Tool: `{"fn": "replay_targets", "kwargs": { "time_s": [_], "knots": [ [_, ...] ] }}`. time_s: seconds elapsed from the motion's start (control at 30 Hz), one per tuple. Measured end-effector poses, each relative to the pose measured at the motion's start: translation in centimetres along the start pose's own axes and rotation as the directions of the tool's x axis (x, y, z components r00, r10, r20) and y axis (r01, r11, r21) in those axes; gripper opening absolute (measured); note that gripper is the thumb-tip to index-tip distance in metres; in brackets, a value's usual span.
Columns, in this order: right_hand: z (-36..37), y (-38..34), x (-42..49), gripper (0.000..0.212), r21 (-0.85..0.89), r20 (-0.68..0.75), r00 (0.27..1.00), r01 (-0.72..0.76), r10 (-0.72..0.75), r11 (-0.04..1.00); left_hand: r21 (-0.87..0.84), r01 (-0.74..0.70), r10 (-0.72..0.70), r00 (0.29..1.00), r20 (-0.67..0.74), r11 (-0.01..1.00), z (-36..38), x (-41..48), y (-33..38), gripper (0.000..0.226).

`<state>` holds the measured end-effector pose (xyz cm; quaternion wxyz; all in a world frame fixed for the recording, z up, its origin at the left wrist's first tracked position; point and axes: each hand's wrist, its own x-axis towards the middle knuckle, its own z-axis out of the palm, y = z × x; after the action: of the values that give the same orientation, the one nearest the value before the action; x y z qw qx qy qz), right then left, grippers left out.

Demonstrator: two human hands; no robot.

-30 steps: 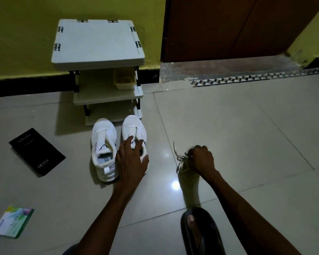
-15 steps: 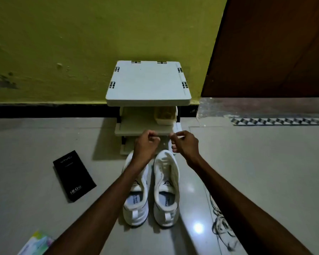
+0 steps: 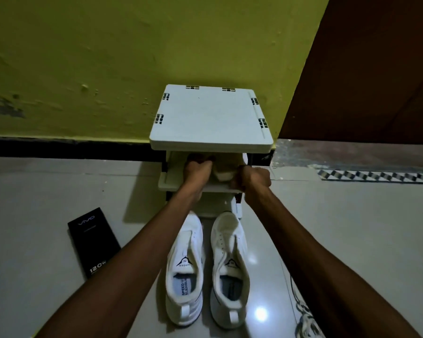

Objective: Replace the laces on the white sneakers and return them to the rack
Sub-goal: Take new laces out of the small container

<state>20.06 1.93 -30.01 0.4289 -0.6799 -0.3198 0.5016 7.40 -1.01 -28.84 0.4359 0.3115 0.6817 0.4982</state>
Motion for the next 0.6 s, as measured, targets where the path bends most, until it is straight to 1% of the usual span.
{"fn": "replay_targets", "kwargs": {
  "time_s": [0.03, 0.1, 0.13, 0.17, 0.2, 0.27, 0.3, 0.33, 0.37, 0.43, 0.5, 0.53, 0.6],
  "knots": [
    [-1.1, 0.3, -1.4, 0.003, -0.001, 0.050, 0.998, 0.034, -0.034, 0.999, -0.020, -0.028, 0.028, 1.000, 0.002, 0.999, -0.4, -0.6, 0.0, 0.038],
    [-3.8, 1.2, -4.4, 0.010, -0.006, 0.199, 0.975, 0.105, -0.102, 0.994, -0.043, -0.063, 0.065, 0.997, 0.050, 0.997, -1.5, -1.9, -0.1, 0.055],
    [-5.3, 1.7, -5.7, 0.013, -0.025, 0.274, 0.953, 0.142, -0.130, 0.990, -0.022, -0.074, 0.076, 0.991, 0.106, 0.997, -2.4, -2.4, -0.4, 0.061],
    [-6.8, 2.2, -6.8, 0.015, -0.051, 0.331, 0.932, 0.170, -0.144, 0.984, 0.006, -0.069, 0.066, 0.979, 0.193, 0.998, -3.2, -3.1, -0.5, 0.061],
    [-8.3, 2.8, -7.8, 0.017, -0.084, 0.362, 0.920, 0.192, -0.150, 0.978, 0.039, -0.041, 0.027, 0.951, 0.309, 0.998, -4.0, -4.4, -0.9, 0.055],
    [-10.7, 4.0, -9.2, 0.020, -0.143, 0.382, 0.912, 0.219, -0.150, 0.965, 0.133, -0.002, -0.068, 0.852, 0.520, 0.991, -4.9, -7.4, -1.8, 0.040],
    [-11.6, 4.6, -9.8, 0.018, -0.162, 0.386, 0.909, 0.232, -0.155, 0.959, 0.179, -0.023, -0.085, 0.817, 0.571, 0.984, -4.9, -9.1, -2.5, 0.033],
    [-12.3, 5.3, -10.4, 0.014, -0.195, 0.382, 0.909, 0.254, -0.166, 0.947, 0.203, -0.050, -0.080, 0.808, 0.584, 0.978, -4.7, -10.6, -3.3, 0.026],
    [-13.2, 6.0, -11.4, 0.009, -0.246, 0.360, 0.915, 0.281, -0.182, 0.928, 0.209, -0.073, -0.059, 0.824, 0.563, 0.975, -4.4, -12.2, -4.1, 0.019],
    [-14.0, 7.2, -12.9, 0.017, -0.381, 0.281, 0.928, 0.343, -0.246, 0.859, 0.206, -0.093, -0.009, 0.895, 0.446, 0.974, -3.5, -14.7, -5.7, 0.006],
    [-14.2, 7.9, -14.2, 0.022, -0.512, 0.209, 0.915, 0.403, -0.345, 0.759, 0.260, -0.082, -0.002, 0.952, 0.306, 0.962, -2.5, -16.4, -7.0, 0.008],
    [-14.5, 8.1, -15.0, 0.022, -0.569, 0.189, 0.902, 0.423, -0.389, 0.705, 0.286, -0.073, 0.000, 0.969, 0.248, 0.955, -2.1, -17.4, -7.4, 0.009],
    [-14.8, 8.6, -16.3, 0.025, -0.648, 0.151, 0.886, 0.424, -0.439, 0.633, 0.299, -0.082, 0.034, 0.986, 0.162, 0.951, -1.5, -19.3, -8.0, 0.010]
  ]
}}
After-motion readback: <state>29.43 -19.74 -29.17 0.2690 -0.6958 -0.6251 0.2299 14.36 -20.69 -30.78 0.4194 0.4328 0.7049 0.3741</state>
